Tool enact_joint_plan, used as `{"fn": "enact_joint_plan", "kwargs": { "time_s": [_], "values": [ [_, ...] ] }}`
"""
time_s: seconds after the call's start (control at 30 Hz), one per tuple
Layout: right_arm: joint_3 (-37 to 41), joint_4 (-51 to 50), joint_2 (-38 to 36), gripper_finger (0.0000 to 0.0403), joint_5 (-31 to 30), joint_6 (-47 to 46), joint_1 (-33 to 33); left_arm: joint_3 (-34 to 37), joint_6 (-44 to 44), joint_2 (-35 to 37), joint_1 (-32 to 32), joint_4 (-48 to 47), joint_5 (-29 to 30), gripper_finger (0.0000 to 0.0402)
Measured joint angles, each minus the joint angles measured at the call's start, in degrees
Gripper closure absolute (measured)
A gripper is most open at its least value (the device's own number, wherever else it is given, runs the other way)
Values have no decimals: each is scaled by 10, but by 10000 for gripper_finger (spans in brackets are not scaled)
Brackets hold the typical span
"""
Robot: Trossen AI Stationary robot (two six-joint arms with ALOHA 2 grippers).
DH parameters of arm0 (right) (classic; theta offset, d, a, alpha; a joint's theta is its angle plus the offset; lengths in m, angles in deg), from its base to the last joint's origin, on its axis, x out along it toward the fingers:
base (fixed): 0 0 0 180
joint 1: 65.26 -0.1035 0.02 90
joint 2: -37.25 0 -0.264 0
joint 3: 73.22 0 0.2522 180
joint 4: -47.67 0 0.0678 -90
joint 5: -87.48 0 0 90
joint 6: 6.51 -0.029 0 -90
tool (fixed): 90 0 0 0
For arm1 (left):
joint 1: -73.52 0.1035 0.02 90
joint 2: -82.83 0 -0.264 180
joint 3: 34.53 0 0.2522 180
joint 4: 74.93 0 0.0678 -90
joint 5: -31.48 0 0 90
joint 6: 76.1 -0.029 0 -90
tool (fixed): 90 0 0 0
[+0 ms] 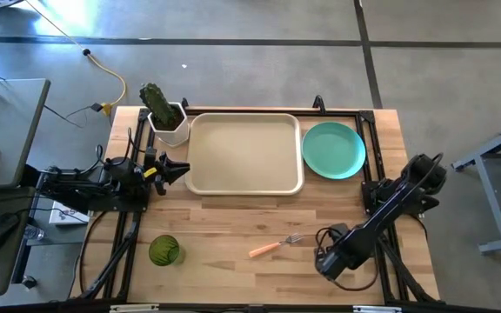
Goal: Pick and place plate/cup/fork/spoon on tray
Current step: Put the orange spoon on the white serving tray
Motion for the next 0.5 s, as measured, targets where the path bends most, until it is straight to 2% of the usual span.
{"fn": "enact_joint_plan", "kwargs": {
  "time_s": [0.5],
  "values": [
    [0,16,58,257,13,-36,-14,0,0,0,0,0,0,319]
  ]
}}
